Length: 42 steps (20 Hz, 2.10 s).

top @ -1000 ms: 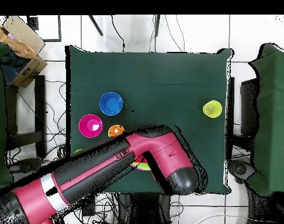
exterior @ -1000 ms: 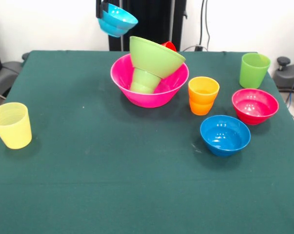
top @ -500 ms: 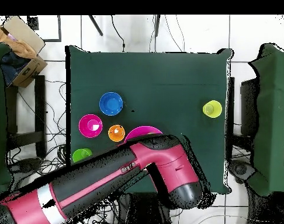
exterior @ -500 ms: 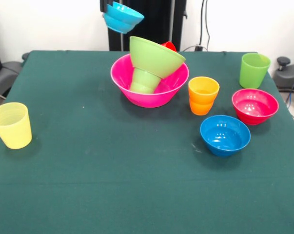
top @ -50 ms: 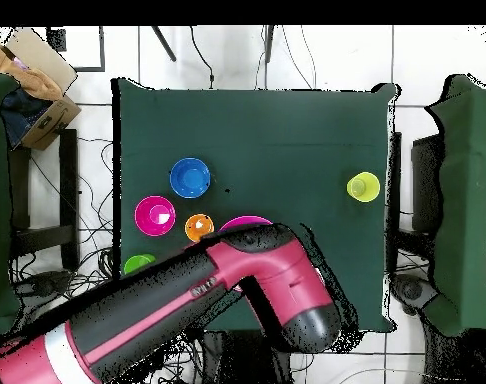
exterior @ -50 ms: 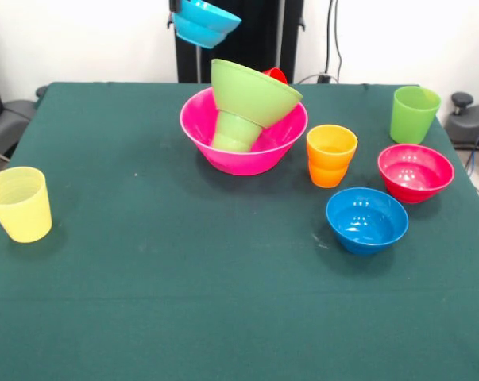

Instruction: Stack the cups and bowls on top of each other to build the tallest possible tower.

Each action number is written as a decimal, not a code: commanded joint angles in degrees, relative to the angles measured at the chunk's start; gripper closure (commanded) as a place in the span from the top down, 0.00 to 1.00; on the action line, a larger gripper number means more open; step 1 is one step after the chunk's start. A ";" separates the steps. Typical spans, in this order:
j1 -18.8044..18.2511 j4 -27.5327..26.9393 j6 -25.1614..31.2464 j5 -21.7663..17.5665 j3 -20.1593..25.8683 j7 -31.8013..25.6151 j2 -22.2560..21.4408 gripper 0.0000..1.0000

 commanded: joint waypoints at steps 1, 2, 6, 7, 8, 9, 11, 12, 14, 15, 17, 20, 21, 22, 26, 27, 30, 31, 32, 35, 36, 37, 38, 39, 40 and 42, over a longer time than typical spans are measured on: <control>1.22 -14.85 2.21 -1.50 4.20 30.26 6.99 0.00; 1.19 -15.81 1.73 -1.56 3.65 32.34 7.45 0.00; 1.05 -18.92 3.95 0.94 2.09 40.76 9.17 0.00; 0.82 -20.27 4.49 1.16 1.46 43.70 10.12 0.00; 0.60 -21.77 4.73 0.85 0.53 46.69 11.44 0.00; 0.17 -23.58 4.40 0.07 -0.47 49.96 13.07 0.00; -0.41 -24.94 3.47 -0.60 -1.07 51.65 13.89 0.00; -0.84 -25.53 2.89 -0.72 -1.20 52.00 13.85 0.00; -1.23 -25.68 1.98 -0.81 -1.09 51.53 13.62 0.00; -1.28 -25.71 1.90 -0.65 -1.02 51.32 13.49 0.00; -1.20 -25.46 2.11 -0.29 -0.78 50.69 13.33 0.00; -0.96 -25.09 2.10 -0.17 -0.69 50.26 13.24 0.00; -0.92 -25.20 1.97 -0.34 -0.84 50.32 13.35 0.00; -0.75 -24.80 2.07 -0.37 -0.82 49.65 13.38 0.00; -0.70 -23.34 2.71 0.17 -0.39 47.94 13.28 0.00; -0.86 -23.50 2.56 0.06 -0.47 48.08 13.38 0.00; -1.02 -23.65 2.38 -0.35 -0.96 48.83 13.86 0.00; -1.10 -23.67 2.46 -0.34 -0.95 48.55 13.89 0.00; -1.07 -23.42 2.75 -0.17 -0.88 48.09 13.84 0.00; -1.11 -22.77 3.20 0.43 -0.52 47.10 13.40 0.00; -1.18 -22.65 2.86 0.44 -0.35 46.79 13.14 0.00; -1.31 -22.56 2.43 0.45 -0.18 46.62 12.80 0.00; -1.45 -22.48 2.01 0.46 -0.01 46.44 12.47 0.00; -1.58 -22.55 1.64 0.34 0.01 46.40 12.32 0.00; -1.77 -22.62 1.17 0.29 0.12 46.43 12.05 0.00; -2.18 -22.69 0.54 0.07 0.10 46.36 11.70 0.00</control>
